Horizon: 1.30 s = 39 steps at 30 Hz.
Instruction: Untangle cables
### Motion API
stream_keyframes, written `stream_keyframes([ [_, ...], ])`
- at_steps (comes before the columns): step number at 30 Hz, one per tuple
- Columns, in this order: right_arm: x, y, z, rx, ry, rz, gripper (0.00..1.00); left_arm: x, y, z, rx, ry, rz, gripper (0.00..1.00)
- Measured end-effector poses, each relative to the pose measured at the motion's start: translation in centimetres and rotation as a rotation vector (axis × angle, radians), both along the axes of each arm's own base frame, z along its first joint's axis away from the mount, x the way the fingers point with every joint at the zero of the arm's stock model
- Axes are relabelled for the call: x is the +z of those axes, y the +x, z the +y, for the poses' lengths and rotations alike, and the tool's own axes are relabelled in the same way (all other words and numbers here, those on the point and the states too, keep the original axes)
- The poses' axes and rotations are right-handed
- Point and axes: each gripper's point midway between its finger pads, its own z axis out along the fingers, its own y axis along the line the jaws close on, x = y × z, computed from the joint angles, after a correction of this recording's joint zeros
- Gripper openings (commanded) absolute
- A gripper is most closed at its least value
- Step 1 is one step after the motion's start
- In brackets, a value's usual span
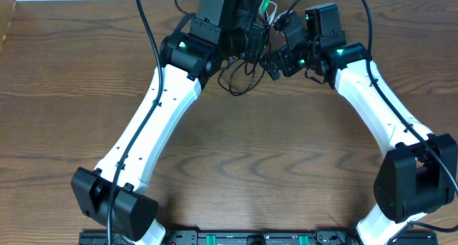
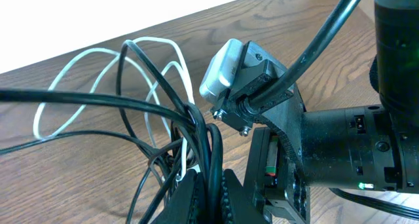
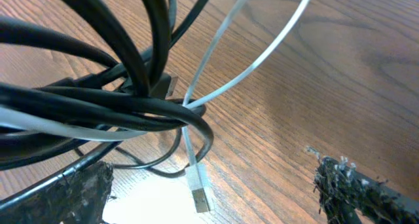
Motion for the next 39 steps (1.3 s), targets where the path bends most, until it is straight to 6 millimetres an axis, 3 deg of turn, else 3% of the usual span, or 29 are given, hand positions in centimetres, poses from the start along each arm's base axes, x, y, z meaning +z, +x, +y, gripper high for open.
stream_keyframes([
  [11, 0.1, -0.6, 0.7, 0.031, 0.028, 0.015, 0.95, -0.1, 0.2, 0.3, 0.005, 0.024, -0.018, 0.08],
  [18, 2.0, -1.1, 0.6, 0.038, 0.037, -0.016, 0.94, -0.1, 0.3, 0.4, 0.009, 0.029, -0.021, 0.08],
  [23, 2.2, -1.5, 0.6, 0.041, 0.036, -0.008, 0.94, -0.1, 0.3, 0.4, 0.008, 0.031, -0.022, 0.08],
  [34, 2.8, -0.9, 0.8, 0.045, 0.046, -0.043, 0.95, -0.1, 0.3, 0.4, 0.008, 0.03, -0.023, 0.08],
  [39, 3.2, -1.0, 2.1, 0.069, 0.055, -0.071, 0.95, -0.1, 0.3, 0.4, 0.008, 0.03, -0.023, 0.08],
])
